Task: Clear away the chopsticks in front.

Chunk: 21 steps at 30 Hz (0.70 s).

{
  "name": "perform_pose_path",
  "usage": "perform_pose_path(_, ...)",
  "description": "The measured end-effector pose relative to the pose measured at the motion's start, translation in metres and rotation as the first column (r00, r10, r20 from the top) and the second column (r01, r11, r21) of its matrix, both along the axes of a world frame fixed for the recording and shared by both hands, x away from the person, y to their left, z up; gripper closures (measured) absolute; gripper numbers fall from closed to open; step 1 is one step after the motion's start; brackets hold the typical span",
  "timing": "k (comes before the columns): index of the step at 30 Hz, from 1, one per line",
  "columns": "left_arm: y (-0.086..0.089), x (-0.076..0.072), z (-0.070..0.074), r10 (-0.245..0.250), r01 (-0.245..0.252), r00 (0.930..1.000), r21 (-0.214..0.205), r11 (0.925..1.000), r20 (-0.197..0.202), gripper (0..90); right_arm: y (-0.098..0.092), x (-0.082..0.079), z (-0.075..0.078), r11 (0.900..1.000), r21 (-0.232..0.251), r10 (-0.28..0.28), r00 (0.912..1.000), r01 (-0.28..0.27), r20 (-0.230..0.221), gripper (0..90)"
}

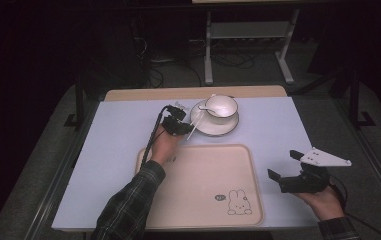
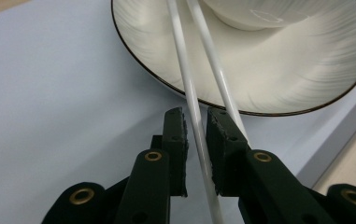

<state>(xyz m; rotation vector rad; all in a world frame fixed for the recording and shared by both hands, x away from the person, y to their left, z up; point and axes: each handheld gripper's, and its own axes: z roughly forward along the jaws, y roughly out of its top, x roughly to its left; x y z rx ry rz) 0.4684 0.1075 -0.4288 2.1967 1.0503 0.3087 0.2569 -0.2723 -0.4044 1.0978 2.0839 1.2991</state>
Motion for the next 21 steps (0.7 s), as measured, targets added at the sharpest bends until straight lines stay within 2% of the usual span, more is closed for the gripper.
perform_pose_path(6,0.002,0.001,0.001,0.039,-0.039,0.9992,0.012,0.9992,0.004,85.1,0.0,0.0,0.0,1.0,0.002,0.0,1.0,0.0,0.0,0.0)
perform_pose_path(14,0.009,0.001,0.006,0.055,-0.055,0.9985,0.02,0.9983,0.006,85.9,-0.001,0.0,0.0,1.0,0.002,0.0,1.0,0.0,0.003,0.0)
perform_pose_path(21,0.027,-0.007,0.015,0.064,-0.064,0.9979,-0.002,0.998,0.005,86.1,-0.001,0.0,0.0,1.0,0.003,0.001,1.0,-0.001,0.004,0.0)
